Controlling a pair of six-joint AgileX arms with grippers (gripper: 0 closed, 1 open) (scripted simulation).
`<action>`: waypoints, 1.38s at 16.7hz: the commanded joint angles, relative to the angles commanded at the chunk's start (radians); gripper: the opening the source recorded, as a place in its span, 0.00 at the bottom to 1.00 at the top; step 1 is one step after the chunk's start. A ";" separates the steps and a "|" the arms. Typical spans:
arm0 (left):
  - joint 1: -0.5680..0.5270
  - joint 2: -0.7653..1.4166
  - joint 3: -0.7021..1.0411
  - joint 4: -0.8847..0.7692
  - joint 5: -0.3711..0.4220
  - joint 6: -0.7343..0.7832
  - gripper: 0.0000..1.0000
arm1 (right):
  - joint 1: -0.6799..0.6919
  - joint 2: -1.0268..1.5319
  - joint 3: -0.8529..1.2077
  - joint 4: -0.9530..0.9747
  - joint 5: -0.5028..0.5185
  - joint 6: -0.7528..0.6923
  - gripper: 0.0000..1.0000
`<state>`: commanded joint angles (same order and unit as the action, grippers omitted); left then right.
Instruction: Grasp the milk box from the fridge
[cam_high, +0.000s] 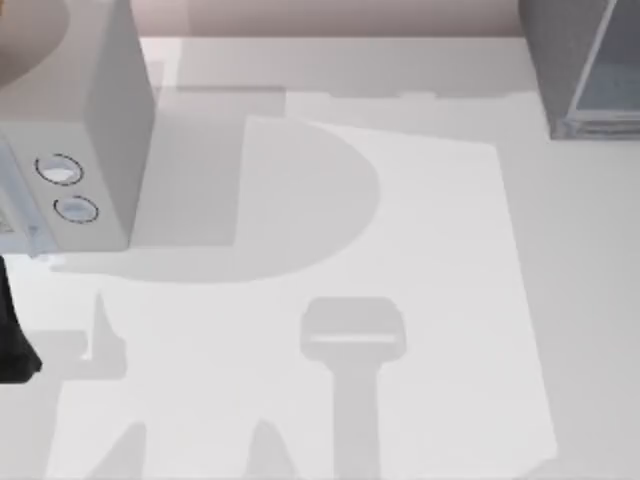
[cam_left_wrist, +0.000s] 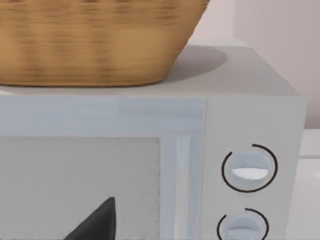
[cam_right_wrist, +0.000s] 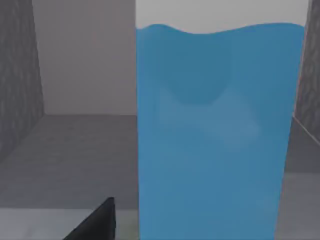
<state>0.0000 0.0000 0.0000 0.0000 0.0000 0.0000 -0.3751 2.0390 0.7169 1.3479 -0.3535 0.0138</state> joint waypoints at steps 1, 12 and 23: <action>0.000 0.000 0.000 0.000 0.000 0.000 1.00 | 0.018 0.025 0.059 -0.037 0.022 -0.001 1.00; 0.000 0.000 0.000 0.000 0.000 0.000 1.00 | 0.071 0.087 0.214 -0.150 0.085 -0.006 1.00; 0.000 0.000 0.000 0.000 0.000 0.000 1.00 | 0.109 0.223 0.482 -0.282 0.124 -0.007 1.00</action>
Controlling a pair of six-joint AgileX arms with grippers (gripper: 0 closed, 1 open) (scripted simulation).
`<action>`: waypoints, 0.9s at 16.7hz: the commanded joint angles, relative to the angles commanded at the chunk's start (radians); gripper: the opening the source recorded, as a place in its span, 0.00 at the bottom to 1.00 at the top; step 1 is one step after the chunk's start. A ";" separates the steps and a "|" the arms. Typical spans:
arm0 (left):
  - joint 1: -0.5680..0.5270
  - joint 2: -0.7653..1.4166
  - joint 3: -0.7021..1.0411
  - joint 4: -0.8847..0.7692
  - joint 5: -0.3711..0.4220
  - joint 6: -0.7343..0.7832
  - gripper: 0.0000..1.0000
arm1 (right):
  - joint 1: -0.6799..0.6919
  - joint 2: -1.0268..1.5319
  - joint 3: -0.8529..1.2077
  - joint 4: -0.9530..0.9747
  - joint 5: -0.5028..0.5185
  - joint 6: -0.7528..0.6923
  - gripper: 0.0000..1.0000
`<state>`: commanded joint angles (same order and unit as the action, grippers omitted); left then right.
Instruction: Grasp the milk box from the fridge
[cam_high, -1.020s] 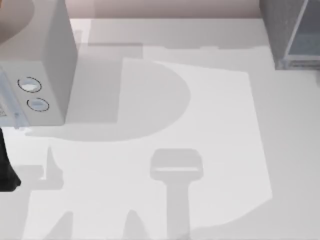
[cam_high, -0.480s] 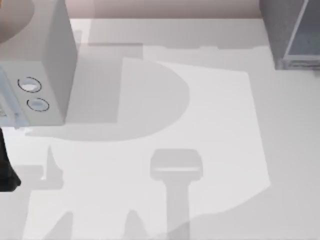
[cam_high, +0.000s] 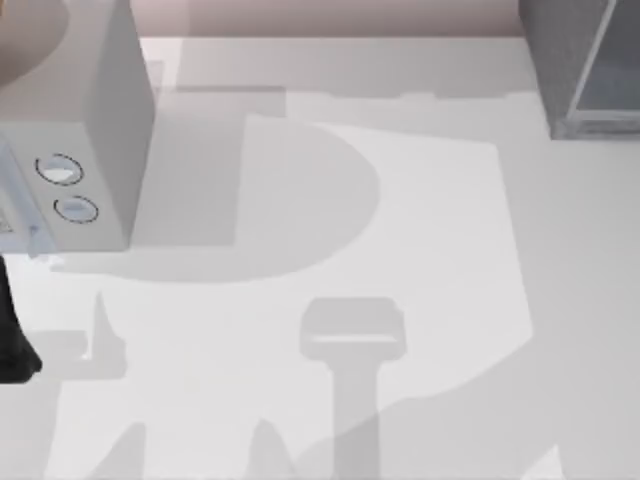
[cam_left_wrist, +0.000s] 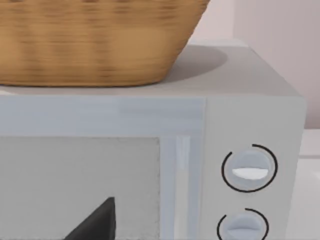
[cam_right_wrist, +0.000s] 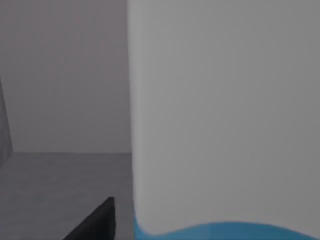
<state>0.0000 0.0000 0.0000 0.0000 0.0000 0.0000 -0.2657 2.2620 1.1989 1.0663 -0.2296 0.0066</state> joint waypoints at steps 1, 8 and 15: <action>0.000 0.000 0.000 0.000 0.000 0.000 1.00 | 0.000 0.000 0.000 0.000 0.000 0.000 1.00; 0.000 0.000 0.000 0.000 0.000 0.000 1.00 | 0.000 0.000 0.000 0.000 0.000 0.000 0.47; 0.000 0.000 0.000 0.000 0.000 0.000 1.00 | 0.000 0.000 0.000 0.000 0.000 0.000 0.00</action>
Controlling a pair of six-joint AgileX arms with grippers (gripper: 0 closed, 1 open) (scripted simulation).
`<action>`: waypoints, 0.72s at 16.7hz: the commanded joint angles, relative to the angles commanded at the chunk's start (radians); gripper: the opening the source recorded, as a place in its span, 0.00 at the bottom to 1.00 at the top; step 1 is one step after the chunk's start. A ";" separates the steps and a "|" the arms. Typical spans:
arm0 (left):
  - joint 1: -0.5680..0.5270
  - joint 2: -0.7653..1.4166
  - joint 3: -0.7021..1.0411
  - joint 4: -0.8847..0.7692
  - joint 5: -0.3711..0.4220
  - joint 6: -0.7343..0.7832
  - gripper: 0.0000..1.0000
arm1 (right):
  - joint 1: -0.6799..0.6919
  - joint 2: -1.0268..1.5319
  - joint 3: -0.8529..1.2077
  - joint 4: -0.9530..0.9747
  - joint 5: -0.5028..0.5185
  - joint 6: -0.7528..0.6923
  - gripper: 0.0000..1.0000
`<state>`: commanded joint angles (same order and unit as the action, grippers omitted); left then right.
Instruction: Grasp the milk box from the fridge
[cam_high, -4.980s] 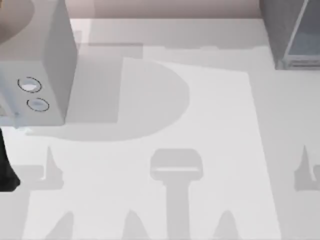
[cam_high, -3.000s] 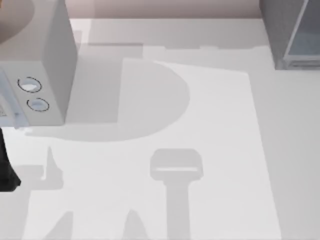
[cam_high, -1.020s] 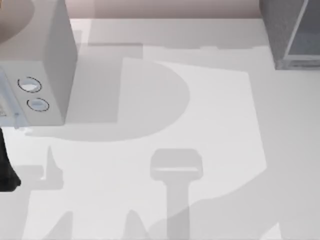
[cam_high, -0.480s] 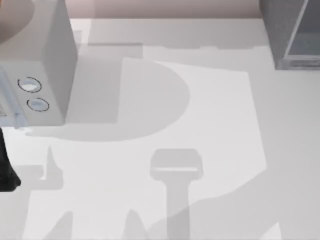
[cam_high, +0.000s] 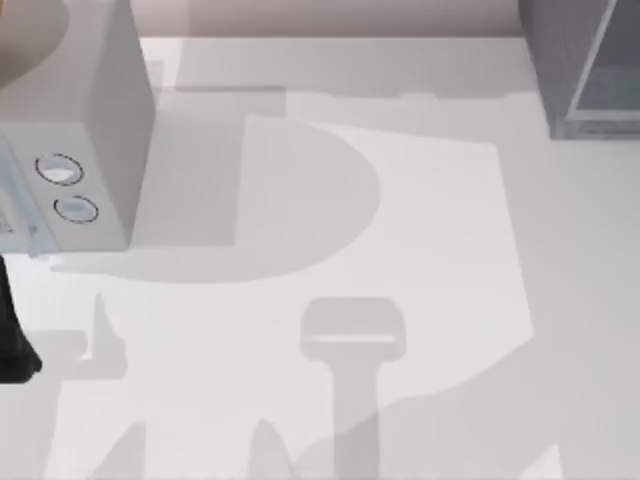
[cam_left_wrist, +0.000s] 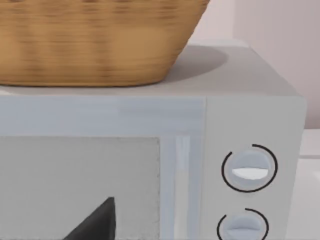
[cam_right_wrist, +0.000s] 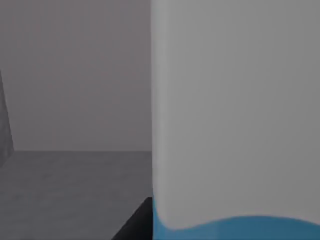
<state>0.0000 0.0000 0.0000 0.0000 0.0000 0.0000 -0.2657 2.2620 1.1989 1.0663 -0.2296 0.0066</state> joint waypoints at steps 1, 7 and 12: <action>0.000 0.000 0.000 0.000 0.000 0.000 1.00 | 0.000 0.000 0.000 0.000 0.000 0.000 0.00; 0.000 0.000 0.000 0.000 0.000 0.000 1.00 | 0.000 0.000 0.000 0.000 0.000 0.000 0.00; 0.000 0.000 0.000 0.000 0.000 0.000 1.00 | -0.003 -0.055 0.011 -0.059 -0.001 0.002 0.00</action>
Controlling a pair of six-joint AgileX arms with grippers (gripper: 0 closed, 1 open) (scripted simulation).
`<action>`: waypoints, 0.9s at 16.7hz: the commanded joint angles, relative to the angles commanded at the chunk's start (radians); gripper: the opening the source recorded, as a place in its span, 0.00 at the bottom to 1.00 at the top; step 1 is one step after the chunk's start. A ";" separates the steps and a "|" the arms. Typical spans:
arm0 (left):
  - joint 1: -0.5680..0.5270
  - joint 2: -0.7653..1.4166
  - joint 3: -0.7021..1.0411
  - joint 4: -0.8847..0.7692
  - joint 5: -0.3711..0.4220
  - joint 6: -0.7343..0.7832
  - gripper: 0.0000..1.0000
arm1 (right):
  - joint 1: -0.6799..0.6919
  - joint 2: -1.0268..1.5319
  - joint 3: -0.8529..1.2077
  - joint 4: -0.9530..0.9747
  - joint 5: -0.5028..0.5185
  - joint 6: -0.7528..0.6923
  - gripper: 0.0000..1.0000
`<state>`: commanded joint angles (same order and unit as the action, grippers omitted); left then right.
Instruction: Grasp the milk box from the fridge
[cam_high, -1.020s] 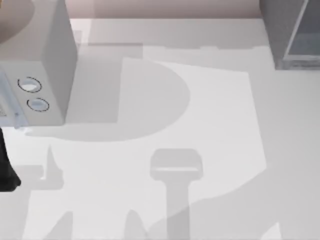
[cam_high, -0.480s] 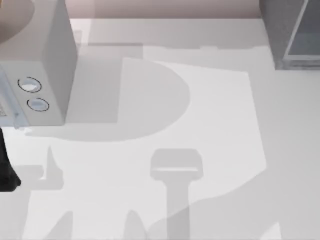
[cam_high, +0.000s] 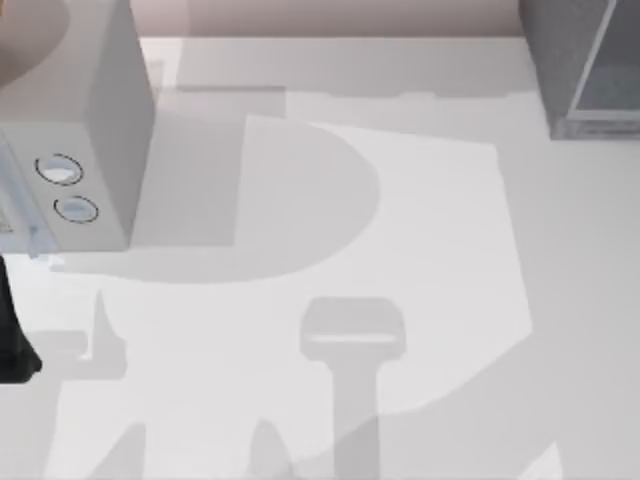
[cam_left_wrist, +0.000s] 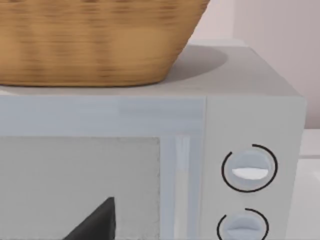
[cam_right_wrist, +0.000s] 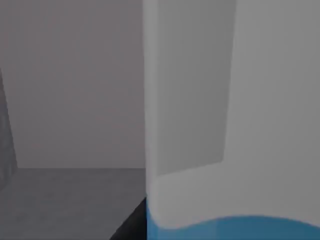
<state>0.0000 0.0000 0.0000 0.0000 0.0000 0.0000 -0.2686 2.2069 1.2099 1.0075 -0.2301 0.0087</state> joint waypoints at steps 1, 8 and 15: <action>0.000 0.000 0.000 0.000 0.000 0.000 1.00 | 0.000 -0.016 0.004 -0.029 0.000 0.000 0.00; 0.000 0.000 0.000 0.000 0.000 0.000 1.00 | 0.000 -0.072 0.017 -0.100 -0.002 0.002 0.00; 0.000 0.000 0.000 0.000 0.000 0.000 1.00 | -0.034 -0.223 -0.215 -0.015 -0.039 0.006 0.00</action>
<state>0.0000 0.0000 0.0000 0.0000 0.0000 0.0000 -0.3022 1.9839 0.9946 0.9922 -0.2692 0.0150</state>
